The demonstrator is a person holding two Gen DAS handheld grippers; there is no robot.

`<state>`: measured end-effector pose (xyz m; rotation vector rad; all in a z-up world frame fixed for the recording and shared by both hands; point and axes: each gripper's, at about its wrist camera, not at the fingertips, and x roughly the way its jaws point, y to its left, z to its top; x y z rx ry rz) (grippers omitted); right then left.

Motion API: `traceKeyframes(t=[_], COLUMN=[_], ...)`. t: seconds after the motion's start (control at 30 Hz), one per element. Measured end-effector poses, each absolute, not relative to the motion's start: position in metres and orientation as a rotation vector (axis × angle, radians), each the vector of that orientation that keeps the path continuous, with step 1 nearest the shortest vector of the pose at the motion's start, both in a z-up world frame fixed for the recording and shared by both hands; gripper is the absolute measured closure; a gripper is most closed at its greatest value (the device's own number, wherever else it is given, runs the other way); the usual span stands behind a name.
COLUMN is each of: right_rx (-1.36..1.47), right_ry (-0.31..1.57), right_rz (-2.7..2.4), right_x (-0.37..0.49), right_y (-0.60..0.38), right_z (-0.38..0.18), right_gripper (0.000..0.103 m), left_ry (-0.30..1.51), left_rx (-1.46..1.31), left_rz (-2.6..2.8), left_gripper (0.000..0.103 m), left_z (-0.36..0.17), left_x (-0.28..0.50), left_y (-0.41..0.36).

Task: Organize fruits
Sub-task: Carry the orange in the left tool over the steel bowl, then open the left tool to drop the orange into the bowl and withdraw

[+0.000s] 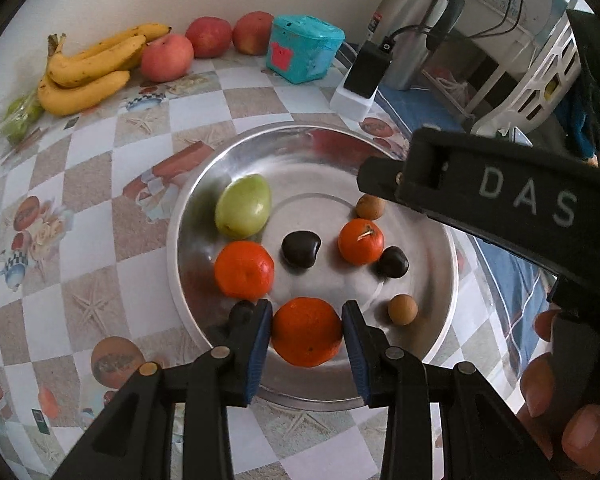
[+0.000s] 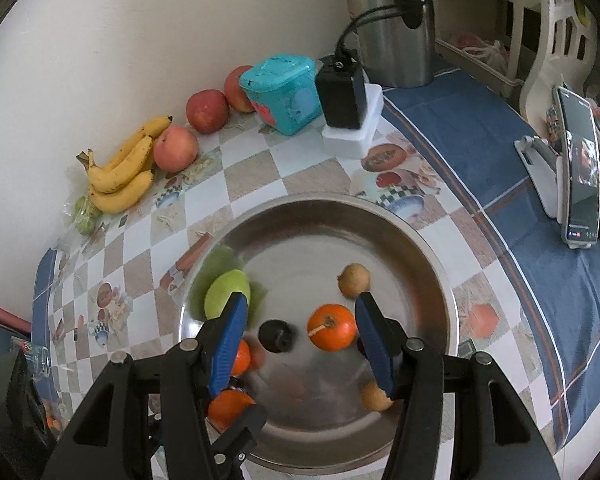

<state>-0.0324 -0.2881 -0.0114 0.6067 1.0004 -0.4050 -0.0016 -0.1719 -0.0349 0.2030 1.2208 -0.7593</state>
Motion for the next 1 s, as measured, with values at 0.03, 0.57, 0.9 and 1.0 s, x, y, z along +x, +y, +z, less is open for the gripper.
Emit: traceKeyframes(t=[0.03,0.57,0.9,1.0], right_rx=[0.605,0.592,0.55,0.534], right_ry=[1.002,1.037,1.069,1.075], right_rz=[-0.405,-0.401,-0.35,-0.316], right_x=[-0.033,-0.058,-0.063,-0.062], right_y=[-0.287,-0.275,-0.253,-0.241], right_z=[-0.012,-0.027,-0.033,-0.033], right_gripper=[0.045,0.045,0.04,0.034], left_ry=[1.221,1.179,1.081,1.061], left_rx=[0.201,0.147,0.147,0.174], left_rz=[-0.756,-0.582,-0.29,-0.216], left_gripper=[0.057,0.025,0.0,0.0], left_z=[-0.035,-0.026,-0.015,-0.014], left_x=[-0.003,0.002,0.025,0.029], left_y=[-0.171,-0.122,-0.063,-0.048])
